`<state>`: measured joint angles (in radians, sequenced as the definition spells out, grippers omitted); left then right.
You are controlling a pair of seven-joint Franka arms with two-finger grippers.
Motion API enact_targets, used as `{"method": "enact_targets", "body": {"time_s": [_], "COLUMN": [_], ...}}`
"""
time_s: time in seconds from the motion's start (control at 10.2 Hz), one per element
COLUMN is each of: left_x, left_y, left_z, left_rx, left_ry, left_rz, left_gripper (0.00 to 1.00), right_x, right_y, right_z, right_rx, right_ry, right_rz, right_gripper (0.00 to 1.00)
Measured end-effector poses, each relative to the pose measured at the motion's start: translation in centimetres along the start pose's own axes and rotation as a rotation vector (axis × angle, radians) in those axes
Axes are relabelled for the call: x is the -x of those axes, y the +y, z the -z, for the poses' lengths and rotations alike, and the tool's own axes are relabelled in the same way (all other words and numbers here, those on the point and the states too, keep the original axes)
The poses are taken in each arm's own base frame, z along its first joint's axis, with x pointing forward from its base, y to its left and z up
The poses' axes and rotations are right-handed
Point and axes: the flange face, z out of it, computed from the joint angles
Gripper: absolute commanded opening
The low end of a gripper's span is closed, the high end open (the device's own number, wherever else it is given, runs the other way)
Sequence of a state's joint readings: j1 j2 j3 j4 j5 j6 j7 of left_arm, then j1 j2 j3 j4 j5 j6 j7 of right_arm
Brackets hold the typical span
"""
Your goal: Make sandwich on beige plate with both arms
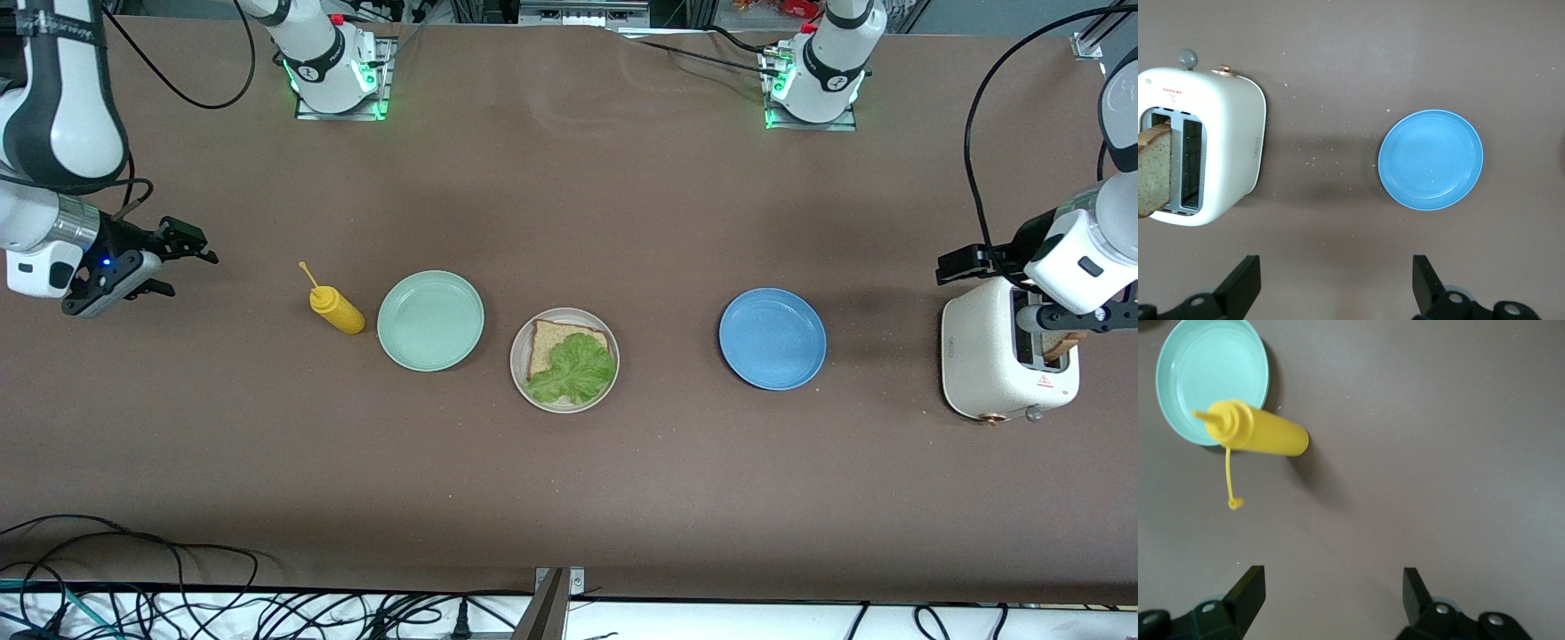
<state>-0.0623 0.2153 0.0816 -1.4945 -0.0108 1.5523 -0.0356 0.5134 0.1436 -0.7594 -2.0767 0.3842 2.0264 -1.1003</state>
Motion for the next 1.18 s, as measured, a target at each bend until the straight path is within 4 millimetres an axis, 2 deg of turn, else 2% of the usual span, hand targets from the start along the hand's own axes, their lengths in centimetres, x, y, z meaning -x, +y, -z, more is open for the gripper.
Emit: {"method": "enact_targets", "body": {"time_s": [0.2,0.39,0.78,0.88,1.18], "left_x": [-0.1,-0.2,-1.1,-1.2,-1.7], "left_y": [-0.9,-2.6,-9.6,-11.3,-15.3], "left_z": [0.0,-0.2,-1.7,-2.0,-3.5], "left_rx": [-0.023,-0.044,-0.039,-0.052,-0.055], "left_ry": [0.006,0.003,0.001,0.006,0.007], "left_rz": [0.009,0.002,-0.046,-0.059,-0.099], "left_gripper": [1.0,1.0,1.0,1.0,1.0], "right_x": [2.5,3.1,6.2,6.0,2.8], "right_y": [1.4,2.4,4.4,4.5,4.2], "right_z": [-2.7,-5.6,-12.1,-13.4,-16.0], "right_rx": [-0.071,-0.108,-0.224,-0.242,-0.287], "right_ry": [0.093,0.172,0.376,0.414,0.507], "right_rz": [0.12,0.269,0.44,0.496,0.63], "right_gripper": [0.92,0.91,0.9,0.9,0.91]}}
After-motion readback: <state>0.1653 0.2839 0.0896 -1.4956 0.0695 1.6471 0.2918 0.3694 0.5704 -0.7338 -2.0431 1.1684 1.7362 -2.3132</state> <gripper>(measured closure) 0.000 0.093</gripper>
